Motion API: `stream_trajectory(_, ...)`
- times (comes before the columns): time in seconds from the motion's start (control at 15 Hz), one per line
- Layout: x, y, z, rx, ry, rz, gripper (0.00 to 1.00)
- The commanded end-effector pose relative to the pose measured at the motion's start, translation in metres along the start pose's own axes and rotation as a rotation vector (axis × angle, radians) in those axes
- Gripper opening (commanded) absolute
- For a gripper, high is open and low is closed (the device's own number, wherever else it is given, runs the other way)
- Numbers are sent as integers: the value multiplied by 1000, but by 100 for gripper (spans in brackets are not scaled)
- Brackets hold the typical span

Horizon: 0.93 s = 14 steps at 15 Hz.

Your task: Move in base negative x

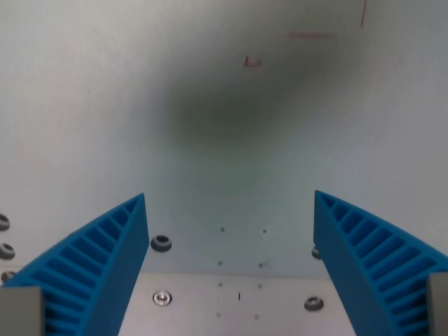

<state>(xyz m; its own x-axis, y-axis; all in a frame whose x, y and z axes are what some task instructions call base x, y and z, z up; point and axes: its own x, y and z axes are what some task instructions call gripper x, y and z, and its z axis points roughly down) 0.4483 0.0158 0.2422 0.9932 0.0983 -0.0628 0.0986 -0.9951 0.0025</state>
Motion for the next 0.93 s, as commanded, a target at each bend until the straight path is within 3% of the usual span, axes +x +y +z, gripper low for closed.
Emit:
stream_trajectory(0.07, -29, -6, -7, -3, 57, 4, 100)
stream_trajectory(0.93, -93, -20, 7, -3, 57, 4, 100)
